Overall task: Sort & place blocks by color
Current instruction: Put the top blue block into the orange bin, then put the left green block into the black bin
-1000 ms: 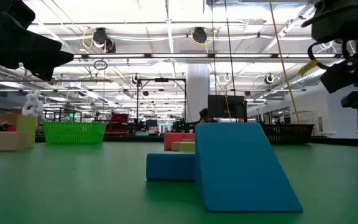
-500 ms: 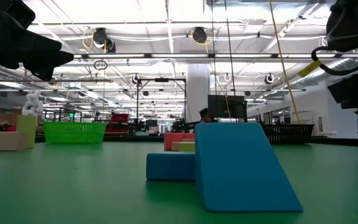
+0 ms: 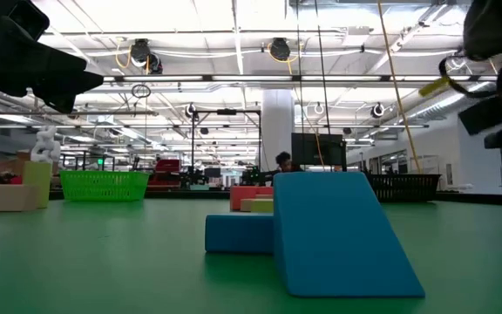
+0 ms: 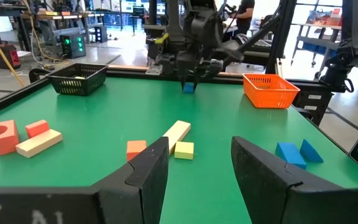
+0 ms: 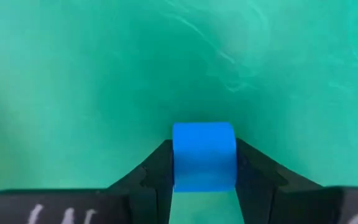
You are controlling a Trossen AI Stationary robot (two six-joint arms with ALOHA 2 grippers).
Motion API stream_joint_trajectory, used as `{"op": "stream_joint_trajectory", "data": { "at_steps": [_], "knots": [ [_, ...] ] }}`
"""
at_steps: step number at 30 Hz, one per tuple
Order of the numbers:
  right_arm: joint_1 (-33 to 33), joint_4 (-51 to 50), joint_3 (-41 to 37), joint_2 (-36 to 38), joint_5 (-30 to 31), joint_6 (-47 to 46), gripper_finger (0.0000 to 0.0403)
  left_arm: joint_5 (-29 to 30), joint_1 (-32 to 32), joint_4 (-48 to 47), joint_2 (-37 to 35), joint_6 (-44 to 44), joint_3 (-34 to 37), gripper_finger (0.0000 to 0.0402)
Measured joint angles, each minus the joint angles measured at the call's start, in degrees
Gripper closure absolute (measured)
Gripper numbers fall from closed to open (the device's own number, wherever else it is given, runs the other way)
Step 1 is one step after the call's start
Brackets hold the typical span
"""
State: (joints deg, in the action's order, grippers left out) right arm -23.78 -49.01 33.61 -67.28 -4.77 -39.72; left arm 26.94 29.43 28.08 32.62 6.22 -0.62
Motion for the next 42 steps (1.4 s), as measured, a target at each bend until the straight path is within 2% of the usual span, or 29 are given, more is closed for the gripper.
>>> {"op": "stream_joint_trajectory", "data": {
  "at_steps": [6, 12, 17, 24, 30, 37, 39, 42],
  "knots": [
    [-0.2, 5.8, 3.5, 6.0, -1.7, -4.9, 0.029, 0.0, 0.0, 0.0, 0.0, 0.0, 0.0, 0.0224],
    [-5.6, 24.9, 4.4, 8.6, -6.3, -15.5, 0.029, 0.0, 0.0, 0.0, 0.0, 0.0, 0.0, 0.0224],
    [-14.1, 35.5, 4.4, 6.4, -7.9, -24.8, 0.029, 0.0, 0.0, 0.0, 0.0, 0.0, 0.0, 0.0224],
    [-25.1, 37.7, 4.4, 0.7, -5.8, -38.5, 0.029, 0.0, 0.0, 0.0, 0.0, 0.0, 0.0, 0.0224],
    [-29.0, 39.5, 4.4, -3.2, -4.2, -44.8, 0.0286, 0.0, 0.0, 0.0, 0.0, 0.0, 0.0, 0.0224],
    [-29.2, 44.8, 4.4, -3.6, -4.2, -48.8, 0.0121, 0.0, 0.0, 0.0, 0.0, 0.0, 0.0, 0.0224],
    [-29.2, 45.5, 4.4, -3.5, -4.1, -48.5, 0.0095, 0.0, 0.0, 0.0, 0.0, 0.0, 0.0, 0.0224],
    [-29.2, 44.8, 4.4, -3.5, -3.9, -46.1, 0.0079, 0.0, 0.0, 0.0, 0.0, 0.0, 0.0, 0.0224]
  ]
}}
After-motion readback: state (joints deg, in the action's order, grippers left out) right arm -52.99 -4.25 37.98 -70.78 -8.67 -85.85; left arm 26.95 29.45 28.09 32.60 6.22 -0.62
